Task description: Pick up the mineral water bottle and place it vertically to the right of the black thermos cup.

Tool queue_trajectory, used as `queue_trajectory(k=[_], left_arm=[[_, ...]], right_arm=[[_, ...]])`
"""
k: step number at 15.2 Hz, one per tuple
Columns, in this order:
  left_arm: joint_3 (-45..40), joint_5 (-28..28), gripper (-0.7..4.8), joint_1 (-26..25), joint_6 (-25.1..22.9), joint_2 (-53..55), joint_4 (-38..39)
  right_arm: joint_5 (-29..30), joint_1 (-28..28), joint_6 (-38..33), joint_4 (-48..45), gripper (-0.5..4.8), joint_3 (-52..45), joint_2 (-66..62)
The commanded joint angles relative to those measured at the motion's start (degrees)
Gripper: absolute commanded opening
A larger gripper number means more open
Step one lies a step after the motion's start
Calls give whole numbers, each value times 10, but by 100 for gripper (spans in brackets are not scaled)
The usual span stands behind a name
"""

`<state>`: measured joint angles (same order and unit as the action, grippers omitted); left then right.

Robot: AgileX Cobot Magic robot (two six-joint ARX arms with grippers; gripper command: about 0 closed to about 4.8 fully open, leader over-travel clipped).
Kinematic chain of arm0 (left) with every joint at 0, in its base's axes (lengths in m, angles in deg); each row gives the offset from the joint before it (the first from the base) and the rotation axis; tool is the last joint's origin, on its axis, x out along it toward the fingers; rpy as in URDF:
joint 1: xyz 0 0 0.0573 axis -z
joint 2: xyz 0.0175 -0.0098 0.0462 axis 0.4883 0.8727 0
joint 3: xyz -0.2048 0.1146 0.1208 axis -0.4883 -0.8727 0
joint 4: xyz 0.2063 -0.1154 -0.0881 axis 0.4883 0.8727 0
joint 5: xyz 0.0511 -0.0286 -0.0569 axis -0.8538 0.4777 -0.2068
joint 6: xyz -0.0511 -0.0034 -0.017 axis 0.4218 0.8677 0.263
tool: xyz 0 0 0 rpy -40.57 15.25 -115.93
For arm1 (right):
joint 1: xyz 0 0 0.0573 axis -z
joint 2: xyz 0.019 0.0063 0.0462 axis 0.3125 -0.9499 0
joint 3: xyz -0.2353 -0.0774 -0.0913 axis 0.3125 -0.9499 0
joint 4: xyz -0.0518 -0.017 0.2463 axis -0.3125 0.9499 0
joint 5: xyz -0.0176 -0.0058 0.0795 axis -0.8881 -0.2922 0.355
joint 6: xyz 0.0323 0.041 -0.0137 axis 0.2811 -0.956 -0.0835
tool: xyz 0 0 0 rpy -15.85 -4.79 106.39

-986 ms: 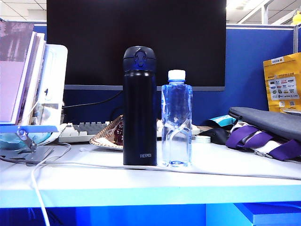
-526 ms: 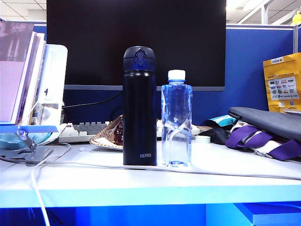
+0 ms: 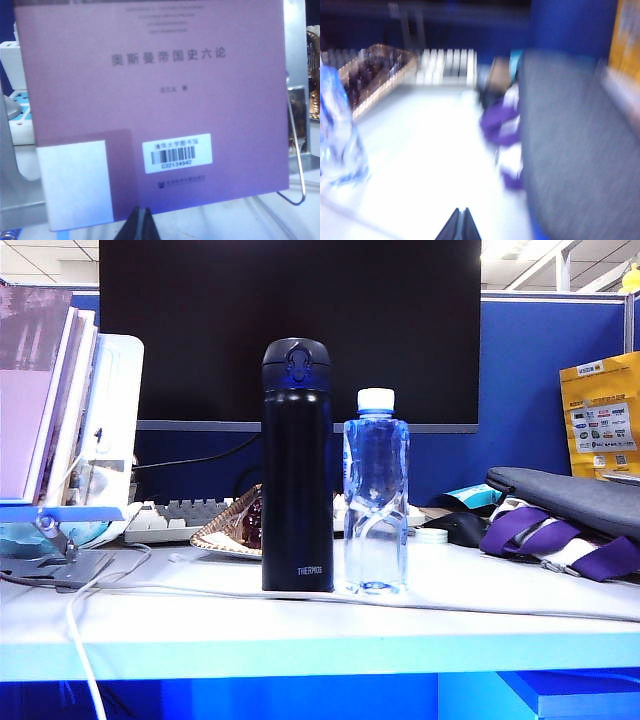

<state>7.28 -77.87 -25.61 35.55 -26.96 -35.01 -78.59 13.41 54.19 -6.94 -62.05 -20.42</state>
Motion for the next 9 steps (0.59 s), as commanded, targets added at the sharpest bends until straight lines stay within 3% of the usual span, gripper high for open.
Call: queue_trajectory(k=[1, 7, 9], left_arm=[[0, -2, -5, -1, 0, -2, 7], [0, -2, -5, -1, 0, -2, 7], [0, -2, -5, -1, 0, -2, 7]], right_arm=[[-2, 0, -40, -3, 18, -11, 0], [-2, 0, -59, 10, 19, -47, 0], [32, -1, -72, 6, 22, -47, 0]])
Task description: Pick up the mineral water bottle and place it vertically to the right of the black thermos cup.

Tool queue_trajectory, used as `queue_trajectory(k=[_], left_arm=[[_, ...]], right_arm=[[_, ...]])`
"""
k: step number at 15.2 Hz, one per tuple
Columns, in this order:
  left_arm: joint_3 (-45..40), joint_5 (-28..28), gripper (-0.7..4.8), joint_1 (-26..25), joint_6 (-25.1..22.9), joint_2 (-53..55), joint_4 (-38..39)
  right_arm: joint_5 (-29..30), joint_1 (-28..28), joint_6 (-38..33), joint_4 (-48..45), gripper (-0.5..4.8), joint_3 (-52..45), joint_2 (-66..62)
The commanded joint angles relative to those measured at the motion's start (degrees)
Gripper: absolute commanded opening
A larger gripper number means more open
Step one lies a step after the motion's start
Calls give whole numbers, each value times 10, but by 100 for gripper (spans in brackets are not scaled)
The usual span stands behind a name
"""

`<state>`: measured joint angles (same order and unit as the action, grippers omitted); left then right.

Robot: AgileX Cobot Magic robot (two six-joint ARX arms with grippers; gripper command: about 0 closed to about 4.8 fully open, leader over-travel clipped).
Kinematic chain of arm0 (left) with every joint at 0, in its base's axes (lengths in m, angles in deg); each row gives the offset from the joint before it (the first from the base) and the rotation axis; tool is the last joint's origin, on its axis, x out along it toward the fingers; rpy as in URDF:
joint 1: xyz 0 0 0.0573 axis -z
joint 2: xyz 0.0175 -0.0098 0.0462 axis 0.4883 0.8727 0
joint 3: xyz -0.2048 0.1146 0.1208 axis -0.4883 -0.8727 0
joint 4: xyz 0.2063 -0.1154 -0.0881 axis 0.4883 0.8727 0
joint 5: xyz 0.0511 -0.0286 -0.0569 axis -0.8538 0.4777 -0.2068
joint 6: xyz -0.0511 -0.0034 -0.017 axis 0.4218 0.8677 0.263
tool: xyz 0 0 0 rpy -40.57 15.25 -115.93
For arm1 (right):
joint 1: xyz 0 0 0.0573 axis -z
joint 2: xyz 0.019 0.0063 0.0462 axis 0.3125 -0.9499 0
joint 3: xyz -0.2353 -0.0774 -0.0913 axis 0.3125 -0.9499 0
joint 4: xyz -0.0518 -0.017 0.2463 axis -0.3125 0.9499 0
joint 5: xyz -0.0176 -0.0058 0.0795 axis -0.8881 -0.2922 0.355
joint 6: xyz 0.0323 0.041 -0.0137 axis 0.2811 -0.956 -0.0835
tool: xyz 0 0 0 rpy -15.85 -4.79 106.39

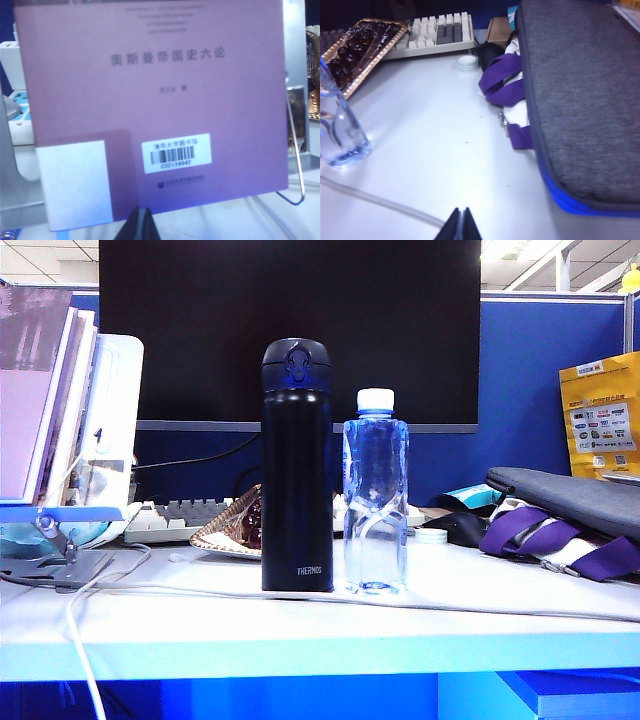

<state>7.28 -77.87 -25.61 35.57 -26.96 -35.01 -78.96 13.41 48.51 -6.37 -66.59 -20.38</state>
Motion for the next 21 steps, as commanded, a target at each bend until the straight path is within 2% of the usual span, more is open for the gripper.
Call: queue_trajectory(k=[1, 4, 7, 9, 13, 15, 21], left_arm=[[0, -2, -5, -1, 0, -2, 7], [0, -2, -5, -1, 0, -2, 7], [0, -2, -5, -1, 0, -2, 7], [0, -2, -5, -1, 0, -2, 7], [0, -2, -5, -1, 0, -2, 7], [0, -2, -5, -1, 0, -2, 7], [0, -2, -5, -1, 0, -2, 7]], right_arm=[[43, -1, -17, -1, 22, -1, 0], [27, 0, -16, -1, 22, -1, 0], [-60, 0, 40, 6, 22, -2, 0], [-84, 0, 57, 6, 22, -2, 0], [-86, 0, 42, 6, 22, -2, 0], [-84, 0, -5, 6, 22, -2, 0], [-82, 0, -6, 5, 22, -2, 0]])
